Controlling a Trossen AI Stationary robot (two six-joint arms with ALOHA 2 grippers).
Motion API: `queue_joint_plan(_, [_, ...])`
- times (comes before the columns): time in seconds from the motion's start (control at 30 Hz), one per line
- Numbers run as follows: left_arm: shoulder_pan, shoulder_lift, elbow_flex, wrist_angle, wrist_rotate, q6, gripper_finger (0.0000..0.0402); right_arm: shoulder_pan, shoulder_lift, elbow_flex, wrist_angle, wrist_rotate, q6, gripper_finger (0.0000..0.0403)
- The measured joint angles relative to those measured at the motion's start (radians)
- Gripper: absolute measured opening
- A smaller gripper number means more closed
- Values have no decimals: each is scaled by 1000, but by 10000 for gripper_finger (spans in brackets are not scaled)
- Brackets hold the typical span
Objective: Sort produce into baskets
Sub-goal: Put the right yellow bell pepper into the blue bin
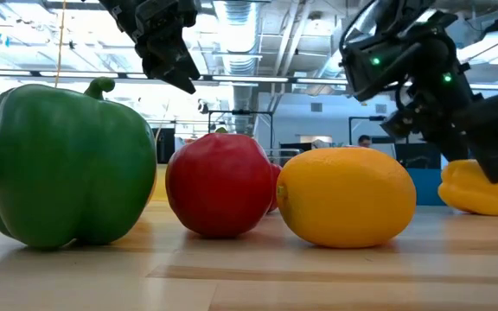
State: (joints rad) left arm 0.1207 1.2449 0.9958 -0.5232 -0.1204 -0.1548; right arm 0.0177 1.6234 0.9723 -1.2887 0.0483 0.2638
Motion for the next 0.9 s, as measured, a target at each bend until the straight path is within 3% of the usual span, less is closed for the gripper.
queue_joint_plan(0.47, [0,0,0,28,0,0,284,-8,-2,-9,6,1,-1,329])
queue_joint_plan(0.73, [0,0,0,29,0,0,284,-68,-2,128,-8,8,-81,331])
queue_joint_plan(0.9, [0,0,0,29,0,0,284,-143,-2,228,-16,127,-146,331])
